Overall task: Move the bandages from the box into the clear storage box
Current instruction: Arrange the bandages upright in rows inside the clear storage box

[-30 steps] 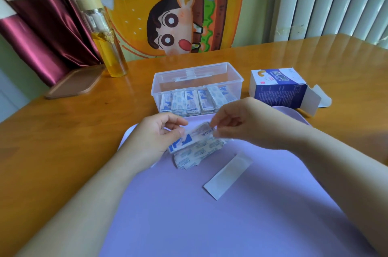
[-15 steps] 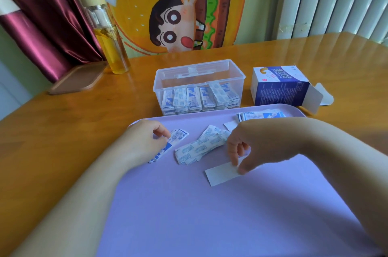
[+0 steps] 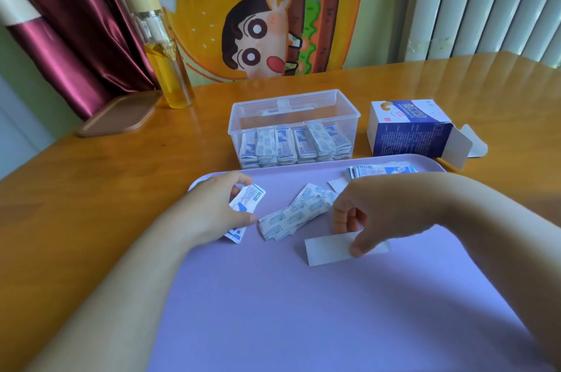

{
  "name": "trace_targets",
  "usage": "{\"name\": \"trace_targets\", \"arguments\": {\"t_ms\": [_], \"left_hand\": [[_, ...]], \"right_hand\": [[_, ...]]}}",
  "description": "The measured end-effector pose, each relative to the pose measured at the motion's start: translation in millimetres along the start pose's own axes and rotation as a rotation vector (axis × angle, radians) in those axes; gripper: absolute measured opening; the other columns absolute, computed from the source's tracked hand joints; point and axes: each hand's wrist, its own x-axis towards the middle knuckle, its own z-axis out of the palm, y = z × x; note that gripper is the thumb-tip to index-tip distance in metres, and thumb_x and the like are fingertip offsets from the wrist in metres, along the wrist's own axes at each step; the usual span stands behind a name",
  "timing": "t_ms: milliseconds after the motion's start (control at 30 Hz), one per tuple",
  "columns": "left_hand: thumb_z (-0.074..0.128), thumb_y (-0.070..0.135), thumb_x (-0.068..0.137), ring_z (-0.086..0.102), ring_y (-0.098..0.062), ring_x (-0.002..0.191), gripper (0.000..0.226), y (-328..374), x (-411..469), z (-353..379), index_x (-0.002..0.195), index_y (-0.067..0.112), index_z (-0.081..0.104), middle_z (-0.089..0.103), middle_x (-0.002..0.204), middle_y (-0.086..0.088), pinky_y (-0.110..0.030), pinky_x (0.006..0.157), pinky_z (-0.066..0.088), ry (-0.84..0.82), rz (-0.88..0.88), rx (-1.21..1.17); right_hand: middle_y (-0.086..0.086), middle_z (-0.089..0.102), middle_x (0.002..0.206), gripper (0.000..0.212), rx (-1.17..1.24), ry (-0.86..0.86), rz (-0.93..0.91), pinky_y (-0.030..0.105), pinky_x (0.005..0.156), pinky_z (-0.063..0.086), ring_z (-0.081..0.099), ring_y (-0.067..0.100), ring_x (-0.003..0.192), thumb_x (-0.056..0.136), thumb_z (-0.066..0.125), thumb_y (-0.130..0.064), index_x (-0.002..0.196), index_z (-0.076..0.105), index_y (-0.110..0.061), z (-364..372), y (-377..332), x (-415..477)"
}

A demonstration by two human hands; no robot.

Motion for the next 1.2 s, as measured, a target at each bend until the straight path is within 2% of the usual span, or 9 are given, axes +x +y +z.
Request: {"name": "trace_targets", "arguments": {"t_ms": [133, 300, 433, 533, 633, 767, 900, 1067, 1200], "left_hand": [[0.071, 0.022, 0.083, 0.056, -0.011, 0.093, 0.066, -0.6, 0.0, -0.8, 0.138, 0.035, 0.037, 0.056, 0.114, 0.005, -0.017, 0.066, 0.045, 0.037, -0.007, -0.135], [0.055, 0.006, 0.093, 0.062, -0.014, 0.090, 0.040, 3.8, 3.6, -9.9, 0.128, 0.022, 0.046, 0.060, 0.117, -0.002, -0.032, 0.074, 0.050, 0.170, -0.059, -0.704], [0.045, 0.001, 0.096, 0.067, -0.012, 0.066, 0.029, 12.8, 1.1, -10.3, 0.114, 0.020, 0.057, 0.059, 0.105, -0.002, -0.024, 0.052, 0.055, 0.058, -0.159, -1.072], [0.047, 0.002, 0.095, 0.054, -0.008, 0.051, 0.026, 13.4, 1.5, -7.6, 0.108, 0.016, 0.063, 0.055, 0.092, -0.005, -0.022, 0.048, 0.052, 0.029, -0.197, -1.169], [0.049, 0.006, 0.094, 0.044, -0.005, 0.045, 0.022, 14.6, 1.9, -6.1, 0.108, 0.014, 0.064, 0.051, 0.082, -0.002, -0.018, 0.042, 0.043, -0.022, -0.200, -1.235], [0.050, 0.020, 0.093, 0.039, -0.007, 0.051, 0.023, 17.5, -2.6, -7.1, 0.104, 0.012, 0.068, 0.054, 0.075, 0.000, -0.014, 0.040, 0.032, -0.185, -0.157, -1.276], [0.050, 0.019, 0.089, 0.039, -0.007, 0.053, 0.022, 31.9, -6.4, -4.1, 0.100, 0.012, 0.067, 0.052, 0.067, 0.001, -0.016, 0.042, 0.029, -0.363, -0.082, -1.244], [0.058, 0.031, 0.075, 0.042, -0.005, 0.051, 0.033, 44.9, -6.4, -6.4, 0.098, 0.007, 0.064, 0.055, 0.065, 0.006, -0.015, 0.045, 0.034, -0.428, 0.053, -1.006], [0.052, 0.038, 0.086, 0.061, -0.006, 0.063, 0.023, 58.3, -5.6, -14.4, 0.095, 0.024, 0.066, 0.066, 0.074, 0.008, -0.019, 0.056, 0.049, -0.271, 0.108, -0.805]], "right_hand": [[-0.017, 0.057, 0.078, 0.021, 0.095, 0.305, -0.122, 0.020, 0.067, 0.046, 0.055, 0.004, 0.074, 0.077, 0.074, -0.024, 0.067, 0.061, -0.037, -0.3, -2.3, 2.1], [-0.016, 0.053, 0.106, 0.037, 0.279, 0.835, -0.291, 0.000, 0.072, 0.031, 0.045, -0.001, 0.099, 0.076, 0.075, -0.014, 0.061, 0.061, -0.044, 0.3, -3.1, 11.9], [-0.018, 0.050, 0.112, 0.033, 0.343, 0.829, -0.235, 0.005, 0.080, 0.032, 0.040, -0.002, 0.105, 0.081, 0.071, -0.018, 0.068, 0.064, -0.048, 10.2, -0.3, 25.2], [-0.021, 0.048, 0.110, 0.029, 0.235, 0.639, -0.181, 0.013, 0.087, 0.032, 0.034, 0.003, 0.111, 0.086, 0.064, -0.011, 0.084, 0.071, -0.039, 20.3, -0.4, 33.2], [-0.020, 0.048, 0.118, 0.047, 0.211, 0.522, -0.160, 0.001, 0.082, 0.030, 0.032, 0.003, 0.115, 0.082, 0.051, 0.003, 0.089, 0.070, -0.039, 19.6, 0.9, 31.0], [-0.017, 0.059, 0.114, 0.042, 0.423, 0.745, -0.187, 0.003, 0.084, 0.037, 0.050, -0.002, 0.105, 0.082, 0.057, -0.004, 0.100, 0.064, -0.041, 8.0, -1.7, 22.7], [-0.016, 0.062, 0.110, 0.043, 0.550, 0.777, -0.223, 0.015, 0.080, 0.046, 0.056, 0.001, 0.096, 0.087, 0.062, -0.030, 0.128, 0.053, -0.028, 11.1, -15.2, 25.0], [-0.004, 0.071, 0.073, 0.010, 0.680, 0.855, -0.243, 0.021, 0.056, 0.045, 0.059, 0.010, 0.058, 0.087, 0.064, -0.021, 0.078, 0.068, -0.020, 5.6, -21.8, 19.1], [-0.004, 0.070, 0.069, 0.010, 0.625, 0.897, -0.265, 0.012, 0.052, 0.040, 0.055, -0.003, 0.055, 0.087, 0.065, -0.014, 0.078, 0.070, -0.017, -11.3, -20.6, 7.5]]}}
